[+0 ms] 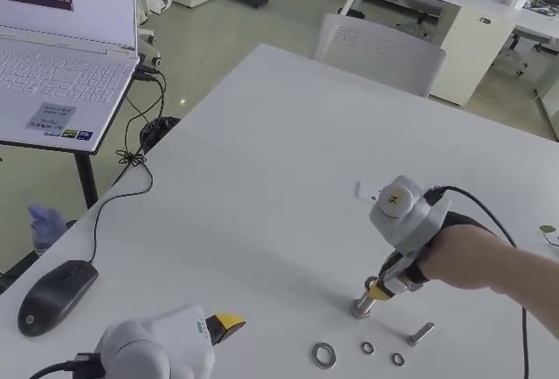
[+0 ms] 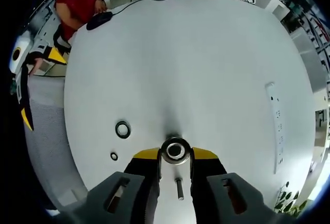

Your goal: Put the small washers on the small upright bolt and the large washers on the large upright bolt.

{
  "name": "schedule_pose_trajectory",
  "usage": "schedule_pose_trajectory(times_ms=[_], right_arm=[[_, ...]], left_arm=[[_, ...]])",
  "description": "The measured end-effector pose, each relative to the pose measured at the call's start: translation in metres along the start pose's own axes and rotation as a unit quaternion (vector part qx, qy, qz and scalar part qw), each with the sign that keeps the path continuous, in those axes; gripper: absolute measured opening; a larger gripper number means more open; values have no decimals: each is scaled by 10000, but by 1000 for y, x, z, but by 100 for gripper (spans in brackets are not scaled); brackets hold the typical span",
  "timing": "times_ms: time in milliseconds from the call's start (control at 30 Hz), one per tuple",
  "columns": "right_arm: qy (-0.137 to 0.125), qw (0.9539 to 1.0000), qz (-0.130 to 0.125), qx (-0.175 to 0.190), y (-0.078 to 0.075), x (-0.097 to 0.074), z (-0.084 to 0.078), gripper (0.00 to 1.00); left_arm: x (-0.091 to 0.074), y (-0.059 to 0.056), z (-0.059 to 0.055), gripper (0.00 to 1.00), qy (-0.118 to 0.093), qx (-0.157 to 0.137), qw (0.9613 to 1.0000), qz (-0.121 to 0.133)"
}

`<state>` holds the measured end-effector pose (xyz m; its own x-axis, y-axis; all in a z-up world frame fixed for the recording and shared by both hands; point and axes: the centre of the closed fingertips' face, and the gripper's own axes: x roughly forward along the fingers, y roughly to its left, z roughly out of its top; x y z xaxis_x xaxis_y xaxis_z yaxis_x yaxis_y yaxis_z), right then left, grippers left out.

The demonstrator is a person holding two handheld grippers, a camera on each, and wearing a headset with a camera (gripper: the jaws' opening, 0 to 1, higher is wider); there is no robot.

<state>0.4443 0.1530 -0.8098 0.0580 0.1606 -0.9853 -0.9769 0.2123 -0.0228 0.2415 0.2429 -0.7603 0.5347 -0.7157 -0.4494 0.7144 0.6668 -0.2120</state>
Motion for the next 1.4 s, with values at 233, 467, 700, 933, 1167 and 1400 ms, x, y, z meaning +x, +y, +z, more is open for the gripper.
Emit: schedule_pose_trajectory(times_ms=[233,467,700,933,1167,1400], right_arm=[[38,10000,29,33,0,3,-2,21],[48,10000,44,59,2,7,-2,21],[24,9999,56,87,3,13,-3,21],[47,10000,39,72,3,19,-4,21],[98,9999,46,40,3,27,-6,21],[147,9999,21,-3,5,35,-7,22]], left_arm=[[0,2,0,95,-6,-27,10000,1],[-2,3,-1,94,4,-61,10000,-7],[-1,3,-3,92,29,-68,10000,-13],[0,2,-5,92,48,-90,9999,-35],[-2,2,1,92,-46,-75,10000,-18],[-2,1,0,92,-41,-70,10000,-37]])
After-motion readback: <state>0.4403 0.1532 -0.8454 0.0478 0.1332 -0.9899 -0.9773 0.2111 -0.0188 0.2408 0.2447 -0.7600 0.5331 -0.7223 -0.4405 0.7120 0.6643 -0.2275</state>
